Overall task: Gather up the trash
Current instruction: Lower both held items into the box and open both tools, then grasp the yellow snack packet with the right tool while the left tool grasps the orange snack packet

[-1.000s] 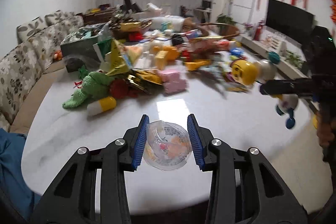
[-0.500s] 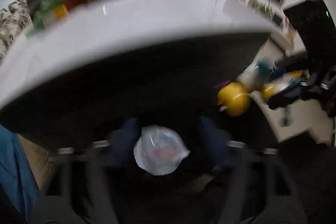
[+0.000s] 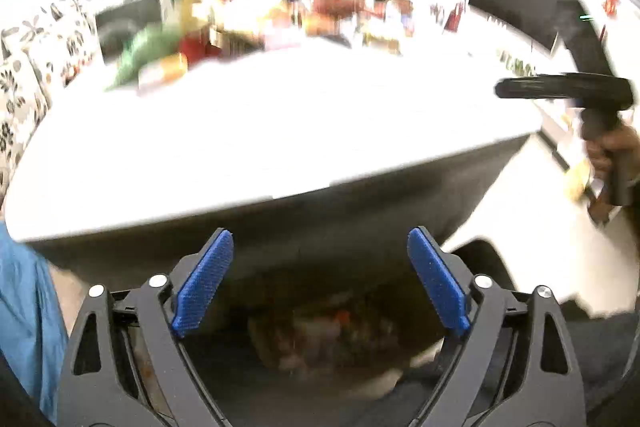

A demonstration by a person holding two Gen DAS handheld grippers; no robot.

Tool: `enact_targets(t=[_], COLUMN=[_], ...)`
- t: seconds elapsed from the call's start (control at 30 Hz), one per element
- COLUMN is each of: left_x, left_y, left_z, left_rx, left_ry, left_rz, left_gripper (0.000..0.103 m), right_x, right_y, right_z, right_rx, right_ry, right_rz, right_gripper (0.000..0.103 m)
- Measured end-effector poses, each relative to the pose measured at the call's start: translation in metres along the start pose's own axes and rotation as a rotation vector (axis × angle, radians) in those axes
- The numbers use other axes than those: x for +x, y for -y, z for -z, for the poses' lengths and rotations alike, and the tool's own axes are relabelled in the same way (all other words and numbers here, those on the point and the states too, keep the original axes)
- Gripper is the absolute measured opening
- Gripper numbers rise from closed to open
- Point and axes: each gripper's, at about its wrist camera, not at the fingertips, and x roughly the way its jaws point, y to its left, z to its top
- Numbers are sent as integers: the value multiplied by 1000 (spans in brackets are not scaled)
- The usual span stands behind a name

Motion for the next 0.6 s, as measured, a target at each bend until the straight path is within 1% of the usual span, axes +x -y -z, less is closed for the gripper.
enact_targets(t=[0.07,0.1,0.13,0.17,0.2,0.23,0.3,0.37,0.4,0.43,0.47,0.5,0.53,0.6], left_x=[-2,0,4,8,10,13,14,19,21,24,26,30,35,41], left_y=[4,2,3,3,2,2,-1,-3,-2,-2,-2,-2,-3,-4], left_z=[-21,-32,-43,-50,-55,-61,-63,-68,-68,-67,-68,-70,-73,-75], left_rx=[-14,-21,-36,-49,-61,-73,-75,-65,-59,-55,-56,-59,-64,-77], left_ry=[68,82,93,98,101,101,106,108,105,98,93,87,79,65], left_rz=[2,0,-1,3,12,21,23,5,-3,-13,-14,-14,-15,-9], left_gripper=[90,90,90,90,90,90,90,90,90,90,90,90,90,90], right_x=[21,30,39,49,61,74,104,127,134,142,150,156,160,155], right_y=[29,40,50,63,74,82,93,104,103,98,90,84,77,69], right_z=[-42,-57,-69,-83,-96,-108,-131,-143,-151,-159,-165,-168,-169,-164], right_rx=[108,156,215,296,375,405,451,491,476,437,380,322,270,209], right_ry=[42,63,77,78,77,69,23,-32,-12,-22,-44,-62,-74,-81], right_rz=[41,48,35,1,-14,-11,2,22,15,47,80,108,107,79], right_gripper=[68,68,69,69,69,70,71,73,76,76,74,54,49,44])
